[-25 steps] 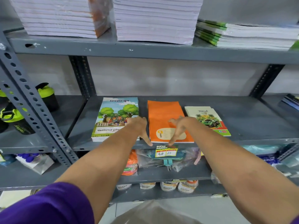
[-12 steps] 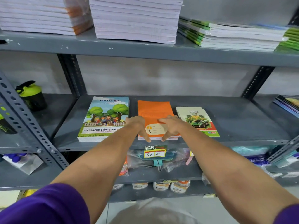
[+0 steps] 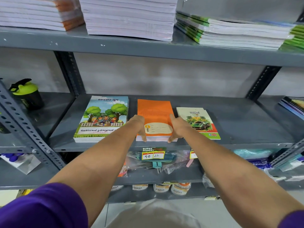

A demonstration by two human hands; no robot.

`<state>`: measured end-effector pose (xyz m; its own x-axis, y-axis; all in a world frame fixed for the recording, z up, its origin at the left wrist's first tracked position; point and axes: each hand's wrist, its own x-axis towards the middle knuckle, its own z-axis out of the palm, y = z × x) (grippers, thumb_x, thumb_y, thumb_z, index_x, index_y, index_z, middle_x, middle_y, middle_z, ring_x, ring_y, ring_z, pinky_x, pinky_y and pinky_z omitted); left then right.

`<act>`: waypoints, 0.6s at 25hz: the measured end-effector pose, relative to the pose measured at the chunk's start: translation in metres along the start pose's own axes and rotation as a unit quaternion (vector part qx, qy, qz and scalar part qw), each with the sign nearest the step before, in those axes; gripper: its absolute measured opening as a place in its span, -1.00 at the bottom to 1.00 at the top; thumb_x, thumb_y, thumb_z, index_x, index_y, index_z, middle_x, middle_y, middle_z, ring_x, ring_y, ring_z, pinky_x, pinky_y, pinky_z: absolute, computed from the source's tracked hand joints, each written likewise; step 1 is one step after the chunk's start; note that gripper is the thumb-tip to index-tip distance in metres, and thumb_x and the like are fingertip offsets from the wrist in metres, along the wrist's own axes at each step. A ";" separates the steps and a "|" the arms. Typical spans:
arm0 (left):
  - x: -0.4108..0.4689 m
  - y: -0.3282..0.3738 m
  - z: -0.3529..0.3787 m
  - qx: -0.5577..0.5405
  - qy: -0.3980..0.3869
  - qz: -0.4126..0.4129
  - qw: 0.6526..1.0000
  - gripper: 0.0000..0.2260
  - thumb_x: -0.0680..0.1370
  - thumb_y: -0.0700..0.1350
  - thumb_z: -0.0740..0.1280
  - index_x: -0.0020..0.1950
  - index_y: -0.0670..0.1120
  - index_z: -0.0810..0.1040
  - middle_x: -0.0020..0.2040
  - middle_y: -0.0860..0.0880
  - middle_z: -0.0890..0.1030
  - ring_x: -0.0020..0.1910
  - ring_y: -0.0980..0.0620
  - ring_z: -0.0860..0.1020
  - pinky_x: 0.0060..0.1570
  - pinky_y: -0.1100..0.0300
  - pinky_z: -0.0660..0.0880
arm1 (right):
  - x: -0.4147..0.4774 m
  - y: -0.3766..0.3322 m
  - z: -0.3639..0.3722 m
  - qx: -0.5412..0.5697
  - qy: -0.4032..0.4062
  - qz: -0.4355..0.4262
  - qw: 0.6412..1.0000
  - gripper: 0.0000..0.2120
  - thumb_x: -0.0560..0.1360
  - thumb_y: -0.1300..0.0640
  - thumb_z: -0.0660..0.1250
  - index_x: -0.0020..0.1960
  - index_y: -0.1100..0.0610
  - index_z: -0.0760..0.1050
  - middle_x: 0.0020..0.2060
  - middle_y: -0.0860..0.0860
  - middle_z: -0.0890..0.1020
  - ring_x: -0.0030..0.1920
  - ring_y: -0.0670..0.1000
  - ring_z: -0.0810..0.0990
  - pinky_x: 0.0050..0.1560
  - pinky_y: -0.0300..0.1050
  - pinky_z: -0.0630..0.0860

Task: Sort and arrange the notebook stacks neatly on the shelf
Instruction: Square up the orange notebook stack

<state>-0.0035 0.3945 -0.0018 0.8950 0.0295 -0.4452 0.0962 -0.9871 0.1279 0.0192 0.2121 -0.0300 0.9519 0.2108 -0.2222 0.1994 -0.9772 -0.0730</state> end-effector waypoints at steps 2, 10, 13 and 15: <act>0.000 0.001 0.004 0.000 -0.010 -0.011 1.000 -0.36 0.21 0.00 0.63 0.15 -0.22 0.46 0.08 -0.10 0.56 0.00 -0.09 0.61 0.02 0.09 0.57 | 0.000 -0.002 0.005 0.037 -0.004 0.014 0.999 0.15 0.05 -0.04 0.68 0.40 0.00 0.01 -0.08 0.09 0.48 0.00 0.18 0.56 -0.08 0.05 0.50; -0.001 -0.006 0.014 -0.016 0.017 -0.048 0.999 -0.42 0.20 -0.05 0.64 0.11 -0.23 0.54 -0.01 -0.12 0.65 -0.04 -0.08 0.64 0.02 0.07 0.58 | 0.005 -0.002 0.008 0.090 -0.009 0.062 0.994 0.23 0.01 -0.02 0.70 0.46 0.20 0.04 0.17 0.16 0.50 0.18 0.21 0.51 0.12 0.06 0.48; -0.001 -0.005 0.016 -0.019 0.020 -0.063 0.998 -0.43 0.20 -0.03 0.64 0.09 -0.21 0.54 -0.03 -0.11 0.65 -0.04 -0.07 0.64 0.03 0.08 0.58 | 0.003 -0.005 0.005 0.056 -0.043 0.087 0.994 -0.06 0.07 -0.12 0.66 0.28 0.25 0.36 -0.01 0.09 0.53 0.07 0.13 0.57 0.04 -0.04 0.52; -0.001 -0.004 0.018 -0.029 0.026 -0.076 0.996 -0.45 0.20 -0.05 0.64 0.08 -0.21 0.54 -0.05 -0.11 0.66 -0.06 -0.07 0.65 0.01 0.06 0.59 | 0.004 -0.007 0.003 0.045 -0.065 0.091 0.993 -0.19 0.08 -0.14 0.65 0.17 0.23 0.44 -0.10 0.05 0.51 0.02 0.11 0.58 0.02 -0.07 0.54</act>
<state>-0.0133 0.3959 -0.0180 0.8894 0.1881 -0.4166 0.2567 -0.9597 0.1148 0.0205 0.2197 -0.0331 0.9309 0.0389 -0.3632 0.0005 -0.9945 -0.1052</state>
